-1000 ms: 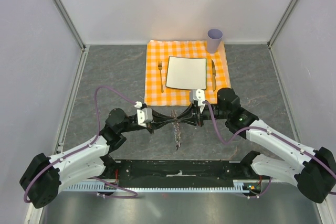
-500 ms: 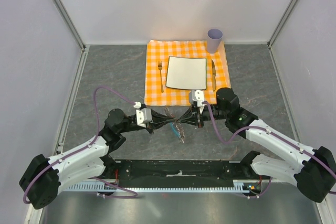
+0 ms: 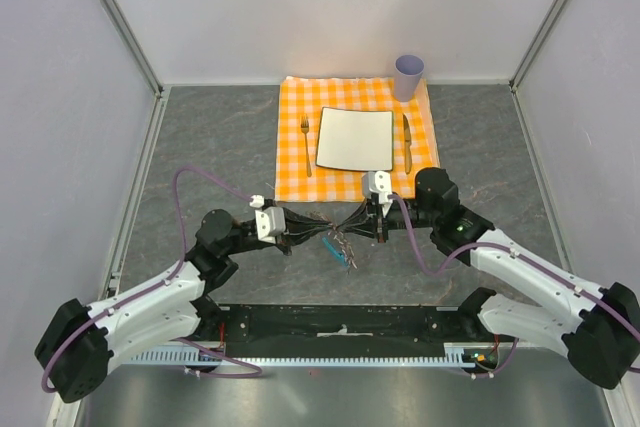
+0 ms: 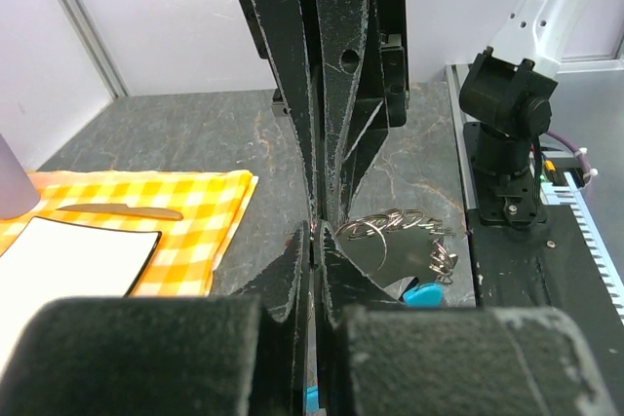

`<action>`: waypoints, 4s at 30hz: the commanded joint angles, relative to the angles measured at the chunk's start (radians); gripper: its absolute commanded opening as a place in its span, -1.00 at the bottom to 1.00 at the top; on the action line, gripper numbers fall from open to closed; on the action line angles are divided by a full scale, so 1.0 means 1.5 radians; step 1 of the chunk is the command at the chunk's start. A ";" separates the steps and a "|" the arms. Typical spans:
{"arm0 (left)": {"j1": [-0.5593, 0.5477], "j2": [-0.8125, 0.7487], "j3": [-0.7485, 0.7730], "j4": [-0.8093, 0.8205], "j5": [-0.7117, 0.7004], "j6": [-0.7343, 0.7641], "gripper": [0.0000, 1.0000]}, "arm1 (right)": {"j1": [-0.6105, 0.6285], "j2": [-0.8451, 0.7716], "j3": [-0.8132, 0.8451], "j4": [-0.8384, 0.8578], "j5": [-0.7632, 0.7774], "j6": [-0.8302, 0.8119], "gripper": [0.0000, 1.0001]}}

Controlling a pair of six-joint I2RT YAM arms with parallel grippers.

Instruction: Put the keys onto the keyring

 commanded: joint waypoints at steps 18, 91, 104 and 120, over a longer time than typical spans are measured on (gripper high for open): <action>0.002 -0.051 -0.025 0.112 -0.058 -0.011 -0.96 | -0.001 -0.047 0.005 0.038 0.079 0.031 -1.00; 0.015 0.081 -0.072 0.259 -0.030 -0.229 -0.46 | -0.002 0.021 0.003 0.025 0.018 0.025 -1.00; 0.015 0.011 0.042 -0.146 -0.053 -0.038 -0.10 | 0.003 0.030 0.121 -0.213 0.084 -0.068 -1.00; 0.017 0.075 0.083 -0.140 0.065 0.009 -0.10 | 0.040 0.103 0.237 -0.423 0.113 -0.194 -1.00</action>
